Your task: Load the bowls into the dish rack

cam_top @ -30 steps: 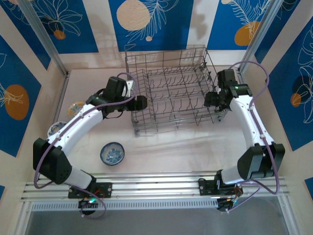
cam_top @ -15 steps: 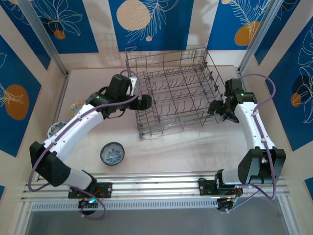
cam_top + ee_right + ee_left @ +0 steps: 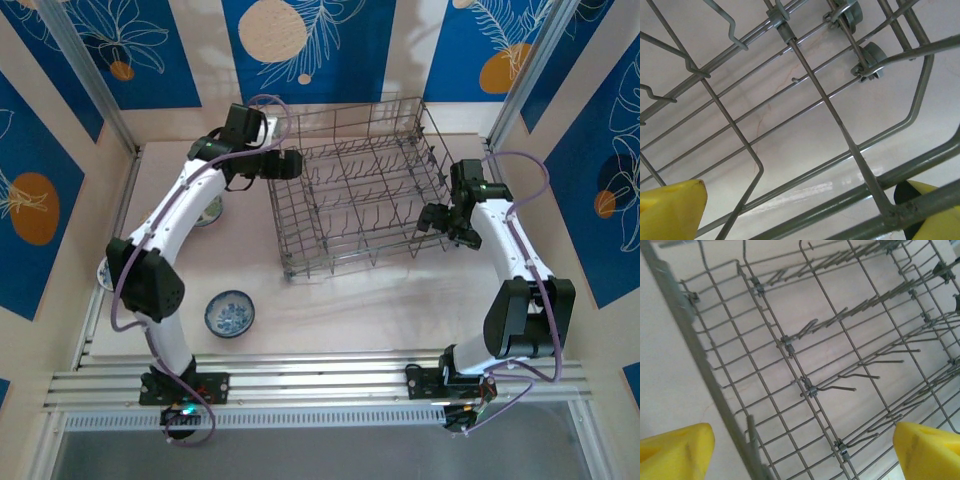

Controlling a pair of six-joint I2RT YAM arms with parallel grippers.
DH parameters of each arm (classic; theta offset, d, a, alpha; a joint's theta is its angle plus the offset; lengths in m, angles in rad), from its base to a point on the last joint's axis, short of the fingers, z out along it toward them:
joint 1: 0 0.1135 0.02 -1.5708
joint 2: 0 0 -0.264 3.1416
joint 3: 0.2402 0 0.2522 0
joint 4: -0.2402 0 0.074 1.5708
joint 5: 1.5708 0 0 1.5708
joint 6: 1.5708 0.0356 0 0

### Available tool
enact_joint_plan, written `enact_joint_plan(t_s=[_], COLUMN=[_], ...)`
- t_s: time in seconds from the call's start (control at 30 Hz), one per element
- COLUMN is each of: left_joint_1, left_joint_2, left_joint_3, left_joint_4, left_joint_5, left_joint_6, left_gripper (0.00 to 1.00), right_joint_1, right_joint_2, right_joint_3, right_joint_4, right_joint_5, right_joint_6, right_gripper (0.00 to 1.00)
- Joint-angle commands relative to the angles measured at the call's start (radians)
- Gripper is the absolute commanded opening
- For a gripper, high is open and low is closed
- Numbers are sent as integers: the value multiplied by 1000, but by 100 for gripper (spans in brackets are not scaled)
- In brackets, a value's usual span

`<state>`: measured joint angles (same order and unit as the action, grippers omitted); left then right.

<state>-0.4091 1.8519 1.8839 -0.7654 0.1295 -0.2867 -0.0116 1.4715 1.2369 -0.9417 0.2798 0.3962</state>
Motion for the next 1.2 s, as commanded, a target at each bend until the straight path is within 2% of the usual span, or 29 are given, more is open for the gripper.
enact_joint_plan(t_s=[0.0, 0.13, 0.3, 0.47, 0.63, 0.8, 1.03, 1.17], left_joint_1=[18, 17, 18, 18, 12, -15, -70, -92], left_joint_2=[18, 9, -60, -83, -151, -229, -333, -361], left_joint_3=[43, -2, -136, -182, -286, -409, -543, -563], left_joint_4=[-16, 11, 86, 97, 193, 290, 339, 339], left_joint_5=[96, 194, 259, 367, 433, 465, 438, 410], left_joint_6=[20, 7, -9, -9, -67, -141, -198, -202], left_gripper=[91, 88, 89, 89, 89, 88, 88, 89], right_joint_1=[5, 5, -13, -59, -101, -126, -150, -160], right_joint_2=[3, 1, 14, 36, 70, 122, 192, 204], right_joint_3=[26, 27, 46, 76, 126, 186, 274, 294], right_joint_4=[15, 39, 55, 68, 70, 67, 40, 19], right_joint_5=[-22, -31, -47, -90, -123, -151, -141, -125], right_joint_6=[27, 42, 52, 53, 42, 23, 3, 0], right_gripper=[98, 98, 98, 99, 99, 99, 99, 100])
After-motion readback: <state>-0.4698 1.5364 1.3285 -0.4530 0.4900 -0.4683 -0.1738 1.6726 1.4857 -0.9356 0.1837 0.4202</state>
